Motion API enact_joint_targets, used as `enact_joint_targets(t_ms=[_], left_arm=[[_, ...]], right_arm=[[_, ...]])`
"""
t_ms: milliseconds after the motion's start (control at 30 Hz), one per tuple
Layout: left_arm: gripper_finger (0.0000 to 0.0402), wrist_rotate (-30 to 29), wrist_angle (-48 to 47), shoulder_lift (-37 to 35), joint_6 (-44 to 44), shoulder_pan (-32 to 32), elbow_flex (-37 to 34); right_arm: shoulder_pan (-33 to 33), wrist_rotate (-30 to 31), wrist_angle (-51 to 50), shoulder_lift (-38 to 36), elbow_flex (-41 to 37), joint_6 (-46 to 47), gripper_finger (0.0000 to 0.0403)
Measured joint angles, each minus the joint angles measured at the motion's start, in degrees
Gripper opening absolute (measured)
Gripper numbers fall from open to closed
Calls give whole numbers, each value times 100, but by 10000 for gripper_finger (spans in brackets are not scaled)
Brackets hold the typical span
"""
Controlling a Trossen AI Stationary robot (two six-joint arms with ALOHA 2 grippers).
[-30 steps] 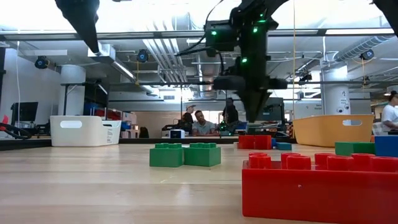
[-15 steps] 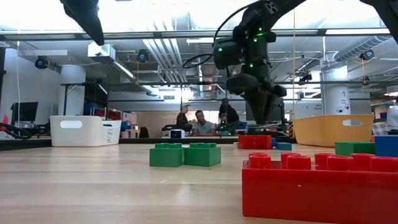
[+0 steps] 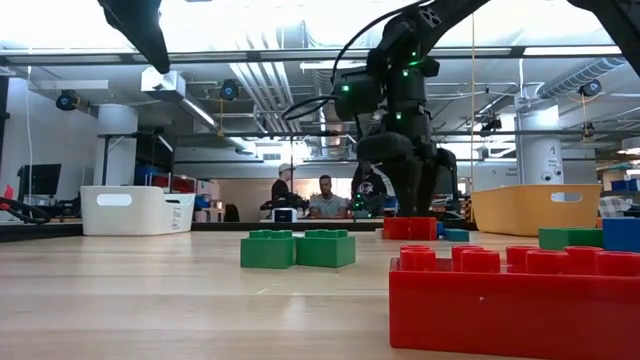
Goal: Sort blocks by size
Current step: Put the bottom small red game piece into the black bin
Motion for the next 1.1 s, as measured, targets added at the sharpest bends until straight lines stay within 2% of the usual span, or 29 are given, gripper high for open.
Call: enact_joint_targets(t_ms=[133,433,667,967,1100], left_arm=[[213,-55,14,2,0,0,-3],[213,-54,56,2,0,0,-3],[213,-54,73,4,0,0,-3],[213,-197,79,4,2,0,-3],[213,-198,78,5,4,0,-3]], right_arm=[[66,5,-3,0,-2,-2,191],[66,605,-103,-11,1,103,189],[194,280,-20,166,-39,110,193],[410,236,-34,166,-26,201,172],[462,10,-83,166,-26,471,173]])
